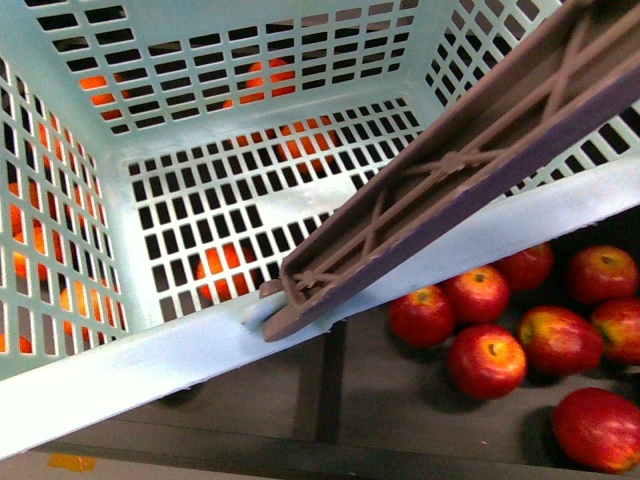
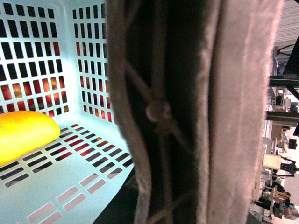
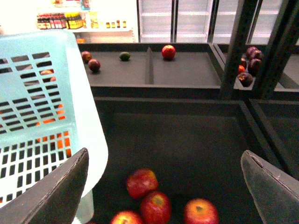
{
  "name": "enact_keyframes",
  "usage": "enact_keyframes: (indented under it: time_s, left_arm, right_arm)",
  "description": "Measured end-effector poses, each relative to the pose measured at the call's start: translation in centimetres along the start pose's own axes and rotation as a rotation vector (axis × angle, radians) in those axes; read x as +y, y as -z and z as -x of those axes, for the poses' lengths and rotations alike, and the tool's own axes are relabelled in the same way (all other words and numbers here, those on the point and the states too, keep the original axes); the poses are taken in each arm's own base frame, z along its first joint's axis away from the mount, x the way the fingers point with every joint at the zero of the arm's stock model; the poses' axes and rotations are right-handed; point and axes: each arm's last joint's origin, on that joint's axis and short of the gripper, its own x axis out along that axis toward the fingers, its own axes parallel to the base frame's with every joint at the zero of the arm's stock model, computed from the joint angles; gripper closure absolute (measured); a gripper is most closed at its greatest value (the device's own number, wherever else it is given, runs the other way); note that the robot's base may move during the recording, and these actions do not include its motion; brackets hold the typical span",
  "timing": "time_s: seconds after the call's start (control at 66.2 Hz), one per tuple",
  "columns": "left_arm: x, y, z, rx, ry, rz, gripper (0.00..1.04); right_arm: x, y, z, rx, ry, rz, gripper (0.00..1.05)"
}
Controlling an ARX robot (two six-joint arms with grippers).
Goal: Pick mango and avocado into basket
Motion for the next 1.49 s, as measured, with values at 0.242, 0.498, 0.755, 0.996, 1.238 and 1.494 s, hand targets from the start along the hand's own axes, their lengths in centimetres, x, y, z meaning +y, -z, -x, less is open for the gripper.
enact_keyframes:
  time_s: [0.242,0.498,0.755,0.996,1.238,1.494]
  left_arm:
    - [-0.01,0.01,0.0,0.005,0.003,0.001,0.9]
    - [0.01,-0.02,0.0,-0.002,-0.001,-0.002,0.9]
    - [-0.01,0.01,0.0,0.002,0.002,-0.001,0.9]
    - [0.0,0.0,0.0,0.0,0.001,-0.002,0.9]
    - [0.0,-0.01,0.0,0.0,0.0,-0.001,0.9]
    - [-0.01,0.0,0.0,0.001,0.001,-0.002,0.9]
  right_arm:
    - [-0.01,0.03,0.02,0.001,0.002,0.0,0.09]
    - [-0.01,0.04,0.01,0.002,0.0,0.0,0.09]
    - [-0.01,0.05,0.0,0.002,0.0,0.0,0.09]
    - [-0.01,0.05,0.02,0.002,0.0,0.0,0.09]
    - [-0.01,0.03,0.02,0.0,0.0,0.0,0.09]
    - [-0.02,0.03,0.02,0.001,0.0,0.0,0.09]
